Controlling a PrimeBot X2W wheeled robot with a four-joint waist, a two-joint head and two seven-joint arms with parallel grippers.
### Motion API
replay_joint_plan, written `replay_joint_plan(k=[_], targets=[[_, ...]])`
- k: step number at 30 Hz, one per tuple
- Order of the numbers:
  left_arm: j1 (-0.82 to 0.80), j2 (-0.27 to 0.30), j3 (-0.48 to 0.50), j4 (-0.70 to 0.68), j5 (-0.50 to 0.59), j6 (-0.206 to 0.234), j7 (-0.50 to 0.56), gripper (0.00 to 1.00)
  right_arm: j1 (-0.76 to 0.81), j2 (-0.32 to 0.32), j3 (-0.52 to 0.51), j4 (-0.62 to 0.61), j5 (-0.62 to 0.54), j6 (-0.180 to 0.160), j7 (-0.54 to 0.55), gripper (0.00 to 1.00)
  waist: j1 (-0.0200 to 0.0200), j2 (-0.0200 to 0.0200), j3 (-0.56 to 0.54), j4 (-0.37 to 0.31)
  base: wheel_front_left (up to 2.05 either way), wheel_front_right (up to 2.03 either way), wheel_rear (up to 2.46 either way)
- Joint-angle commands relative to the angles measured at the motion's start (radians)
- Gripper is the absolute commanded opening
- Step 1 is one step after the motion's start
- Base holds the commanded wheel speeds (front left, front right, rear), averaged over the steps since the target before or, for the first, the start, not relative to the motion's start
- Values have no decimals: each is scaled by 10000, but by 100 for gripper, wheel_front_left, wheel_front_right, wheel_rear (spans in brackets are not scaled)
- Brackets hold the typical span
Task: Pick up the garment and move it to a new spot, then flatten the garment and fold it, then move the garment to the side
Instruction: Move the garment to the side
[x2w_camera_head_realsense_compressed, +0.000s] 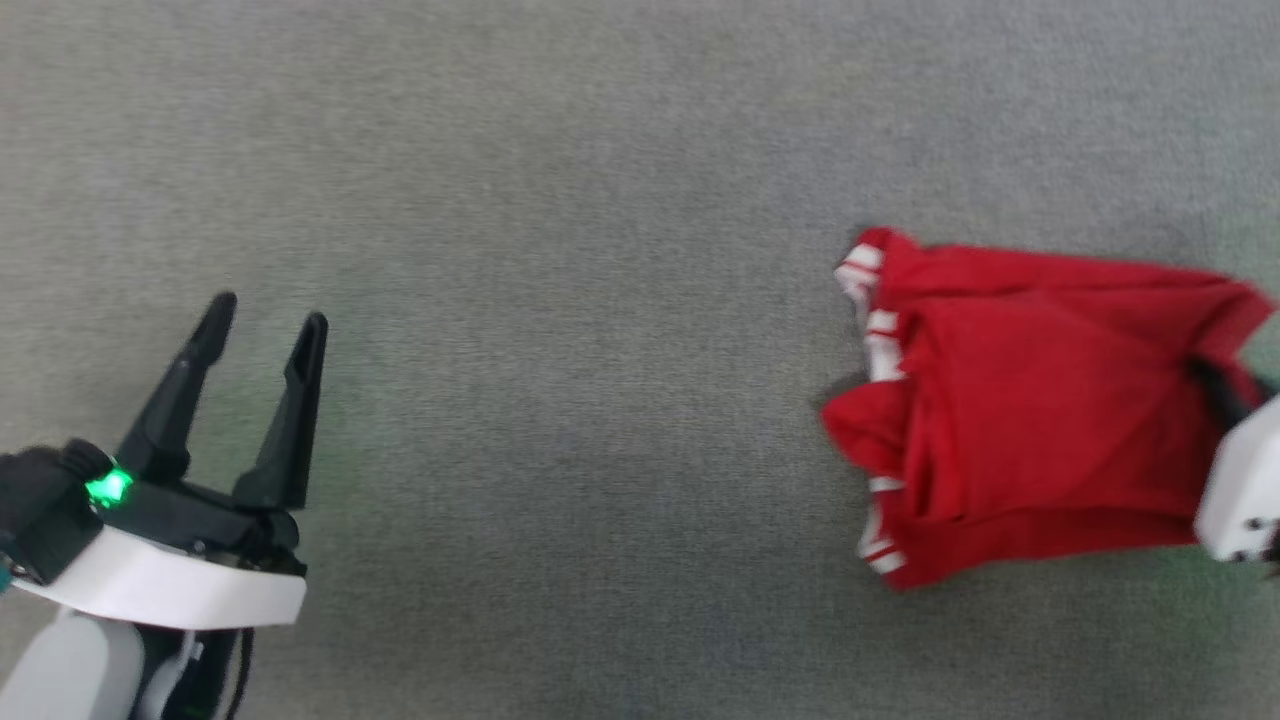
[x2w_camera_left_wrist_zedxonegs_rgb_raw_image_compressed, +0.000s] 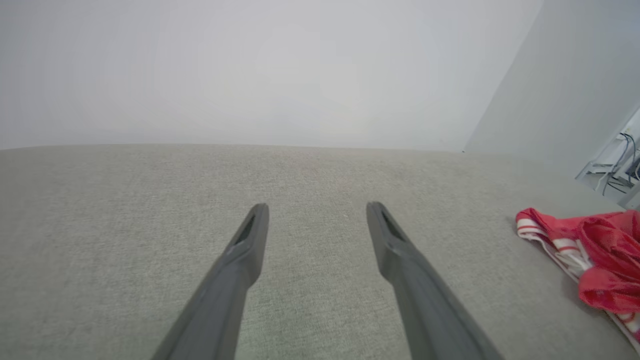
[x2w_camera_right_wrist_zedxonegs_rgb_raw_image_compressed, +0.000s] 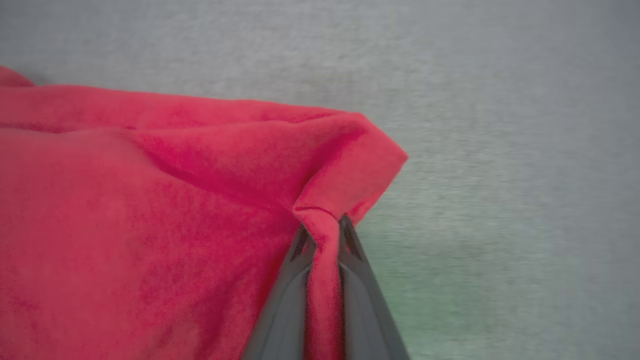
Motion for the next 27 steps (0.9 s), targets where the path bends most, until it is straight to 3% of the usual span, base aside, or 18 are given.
replay_joint_plan(k=[1,8,14,20,27], targets=[[-262,178,-30,-152,21,29,-42,100,-69,-101,-330,-228,-112,-46,-150,0,0,0,322,-322,0,0,0],[-1375,1085,-336,-805,10,29,-39,100,-1085,-380,-1749,-534,-647,-38,-923,0,0,0,1434,-944,0,0,0],[-2517,1740,-604,-1404,-65,29,-30,100,-2206,-523,-3157,-182,-1679,-38,-1671,0,0,0,2381,-1017,0,0,0],[-3204,2251,-511,-2007,-92,29,-32,100,-3183,-504,-4535,356,-2552,-38,-2596,0,0,0,3051,-1045,0,0,0],[-3474,2618,-431,-2530,-77,29,-32,100,-3834,-57,-5346,763,-3428,-38,-3546,0,0,0,3298,-1163,0,0,0]])
